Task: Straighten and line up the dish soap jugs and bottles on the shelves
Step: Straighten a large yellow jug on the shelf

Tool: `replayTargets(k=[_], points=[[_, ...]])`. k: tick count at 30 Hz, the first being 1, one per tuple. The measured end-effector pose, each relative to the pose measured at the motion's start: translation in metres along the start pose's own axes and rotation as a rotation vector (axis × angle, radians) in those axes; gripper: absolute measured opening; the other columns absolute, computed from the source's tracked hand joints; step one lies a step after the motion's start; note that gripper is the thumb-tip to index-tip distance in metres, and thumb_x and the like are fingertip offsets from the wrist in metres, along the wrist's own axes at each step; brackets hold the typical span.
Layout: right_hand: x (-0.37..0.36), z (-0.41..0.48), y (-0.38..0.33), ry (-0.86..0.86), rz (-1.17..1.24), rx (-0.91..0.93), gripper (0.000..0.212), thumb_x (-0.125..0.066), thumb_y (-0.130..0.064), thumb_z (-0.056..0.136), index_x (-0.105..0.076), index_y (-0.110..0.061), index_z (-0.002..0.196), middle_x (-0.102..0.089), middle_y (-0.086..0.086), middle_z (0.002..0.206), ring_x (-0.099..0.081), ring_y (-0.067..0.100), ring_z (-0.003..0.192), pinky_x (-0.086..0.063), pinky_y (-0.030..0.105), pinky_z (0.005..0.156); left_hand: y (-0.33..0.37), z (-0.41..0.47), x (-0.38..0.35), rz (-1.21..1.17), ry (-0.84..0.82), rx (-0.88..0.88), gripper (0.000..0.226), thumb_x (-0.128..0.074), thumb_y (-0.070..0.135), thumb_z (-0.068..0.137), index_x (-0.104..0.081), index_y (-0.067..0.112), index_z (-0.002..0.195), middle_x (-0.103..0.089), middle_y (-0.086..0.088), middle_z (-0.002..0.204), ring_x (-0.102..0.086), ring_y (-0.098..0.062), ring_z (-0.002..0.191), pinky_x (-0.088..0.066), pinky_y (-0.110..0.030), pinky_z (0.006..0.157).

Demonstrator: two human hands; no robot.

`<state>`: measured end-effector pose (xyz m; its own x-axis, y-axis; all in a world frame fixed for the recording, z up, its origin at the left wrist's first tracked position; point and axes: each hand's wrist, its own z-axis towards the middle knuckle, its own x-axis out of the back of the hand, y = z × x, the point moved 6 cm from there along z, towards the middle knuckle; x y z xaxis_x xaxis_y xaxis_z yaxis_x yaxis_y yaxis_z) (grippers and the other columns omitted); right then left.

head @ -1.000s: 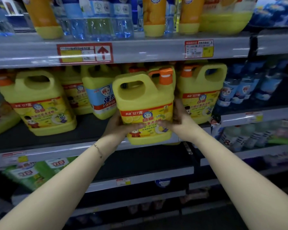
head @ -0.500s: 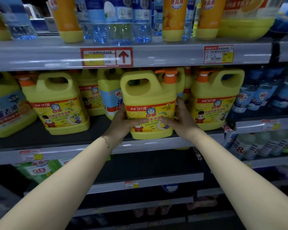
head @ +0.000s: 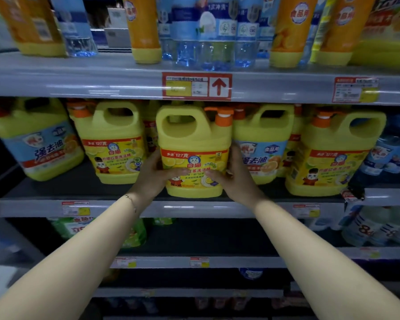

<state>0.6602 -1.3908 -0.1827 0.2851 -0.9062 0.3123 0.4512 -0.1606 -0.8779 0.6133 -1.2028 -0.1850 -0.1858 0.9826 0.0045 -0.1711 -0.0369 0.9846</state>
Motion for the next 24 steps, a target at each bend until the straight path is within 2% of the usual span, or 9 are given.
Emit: replayTargets(k=[4,7,10,13,16,19,20,21,24], points=[[-0.035,0.014,0.003,-0.034,0.016,-0.009,0.064,-0.072,-0.019,0.084,-0.029,-0.029,0.130,-0.053,-0.009,0.126,-0.053,0.007,0.119,-0.047,0.042,0.101,-0.002,-0.004,0.036,0.057,0.087,-0.045,0.056,-0.079,0.002,0.072,-0.059,0.027,0.118,-0.069,0.009,0.112,-0.066,0.000,0.099,-0.054,-0.016,0.075],[-0.057,0.023,0.007,-0.069,0.006,-0.032,0.064,-0.072,-0.020,0.084,-0.029,-0.025,0.131,-0.053,-0.011,0.124,-0.052,0.007,0.118,-0.046,0.044,0.101,-0.005,-0.007,0.059,0.144,0.159,-0.065,0.050,-0.082,0.009,0.071,-0.063,0.029,0.112,-0.069,0.010,0.111,-0.065,0.002,0.097,-0.053,-0.020,0.078],[-0.074,0.032,0.007,-0.104,0.006,-0.046,0.065,-0.070,-0.020,0.086,-0.027,-0.023,0.134,-0.053,-0.006,0.127,-0.053,0.010,0.120,-0.047,0.045,0.100,-0.004,-0.012,0.077,0.221,0.245,-0.067,0.048,-0.086,0.019,0.068,-0.065,0.027,0.111,-0.068,0.009,0.111,-0.063,-0.004,0.101,-0.053,-0.028,0.084],[-0.089,0.038,0.004,-0.133,0.013,-0.044,0.068,-0.070,-0.022,0.085,-0.024,-0.024,0.136,-0.052,-0.002,0.131,-0.052,0.012,0.121,-0.046,0.045,0.101,-0.001,-0.019,0.097,0.411,0.358,-0.082,0.052,-0.087,0.034,0.064,-0.068,0.025,0.111,-0.066,0.007,0.111,-0.062,-0.014,0.102,-0.052,-0.035,0.089],[-0.103,0.041,0.001,-0.144,-0.004,-0.035,0.071,-0.071,-0.026,0.084,-0.024,-0.023,0.137,-0.051,0.000,0.133,-0.052,0.015,0.122,-0.046,0.047,0.101,0.004,-0.029,0.112,0.515,0.479,-0.071,0.073,-0.090,0.038,0.057,-0.061,0.020,0.122,-0.045,-0.002,0.129,-0.049,-0.019,0.114,-0.044,-0.041,0.104],[-0.115,0.044,-0.001,-0.143,-0.015,-0.024,0.065,-0.072,-0.023,0.083,-0.026,-0.027,0.129,-0.052,0.000,0.130,-0.052,0.015,0.121,-0.045,0.048,0.101,0.003,-0.029,0.132,0.437,0.538,-0.006,0.115,-0.095,0.031,0.050,-0.029,0.021,0.144,-0.022,-0.004,0.149,-0.028,-0.014,0.132,-0.029,-0.035,0.111],[-0.119,0.045,-0.002,-0.146,-0.021,-0.019,0.065,-0.072,-0.021,0.083,-0.026,-0.027,0.128,-0.052,0.000,0.129,-0.052,0.015,0.120,-0.045,0.046,0.101,0.002,-0.025,0.139,0.373,0.501,-0.013,0.126,-0.097,0.032,0.047,-0.020,0.026,0.146,-0.023,-0.002,0.151,-0.027,-0.015,0.137,-0.030,-0.038,0.111],[-0.123,0.046,-0.004,-0.152,-0.030,-0.012,0.066,-0.073,-0.020,0.083,-0.026,-0.026,0.128,-0.052,0.000,0.128,-0.051,0.015,0.120,-0.045,0.045,0.101,0.000,-0.022,0.145,0.294,0.443,-0.023,0.128,-0.098,0.034,0.044,-0.019,0.033,0.145,-0.031,0.002,0.150,-0.034,-0.016,0.137,-0.035,-0.042,0.110],[-0.137,0.050,-0.011,-0.166,-0.072,0.008,0.065,-0.074,-0.023,0.082,-0.027,-0.020,0.126,-0.051,0.004,0.130,-0.051,0.017,0.120,-0.045,0.044,0.100,-0.011,-0.014,0.163,0.245,0.280,0.065,0.115,-0.097,0.040,0.043,-0.035,0.036,0.140,-0.058,0.012,0.133,-0.057,-0.011,0.121,-0.048,-0.047,0.100]])
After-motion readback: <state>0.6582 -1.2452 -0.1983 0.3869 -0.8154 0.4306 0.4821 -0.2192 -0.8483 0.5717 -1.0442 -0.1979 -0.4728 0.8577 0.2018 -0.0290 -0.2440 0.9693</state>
